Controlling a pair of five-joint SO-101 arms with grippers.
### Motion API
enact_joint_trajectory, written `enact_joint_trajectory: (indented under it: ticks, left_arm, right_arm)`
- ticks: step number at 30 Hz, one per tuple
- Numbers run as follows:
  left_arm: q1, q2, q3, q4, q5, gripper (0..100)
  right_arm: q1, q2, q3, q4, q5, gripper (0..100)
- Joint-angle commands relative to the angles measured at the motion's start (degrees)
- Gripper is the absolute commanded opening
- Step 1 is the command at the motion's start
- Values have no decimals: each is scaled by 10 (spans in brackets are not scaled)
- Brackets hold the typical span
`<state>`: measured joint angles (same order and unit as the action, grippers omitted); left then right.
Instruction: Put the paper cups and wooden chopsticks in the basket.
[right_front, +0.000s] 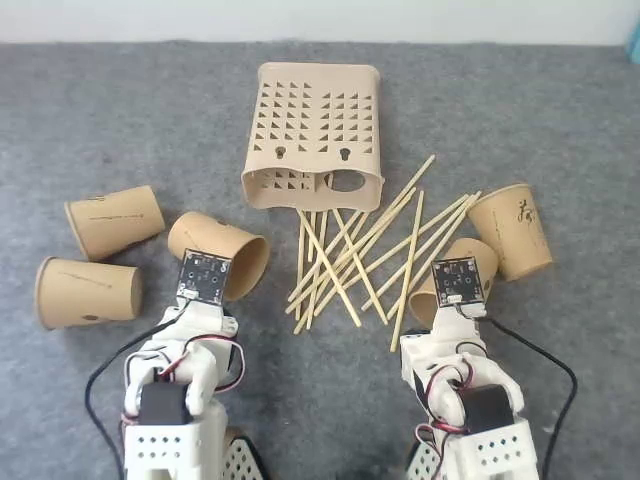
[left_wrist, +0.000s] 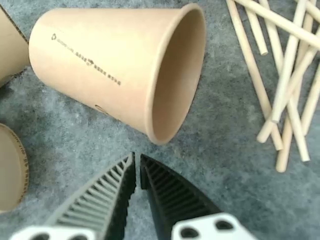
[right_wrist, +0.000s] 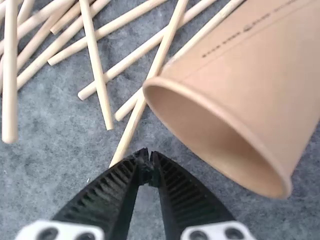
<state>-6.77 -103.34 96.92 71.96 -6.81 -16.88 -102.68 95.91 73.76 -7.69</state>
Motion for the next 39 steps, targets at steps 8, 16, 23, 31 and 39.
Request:
enact_joint_trajectory:
  ticks: [8,16,23,31,39]
  left_arm:
    - [-7,-9,-36,-8,-6,15]
    - [-30,-6,-87,-48,-19,16]
    - [-30,-4,-162,-48,-13,17]
    - [-75,98,-223,-53,66,224]
    - [-55,370,-380,-66,67,168]
  right_arm:
    - [145,0,-37,1,7,20]
    - [272,0,-58,-33,13,20]
    - [228,0,-52,-5,84,17]
    - [230,0,-51,0,82,17]
    - [231,0,-51,0,82,17]
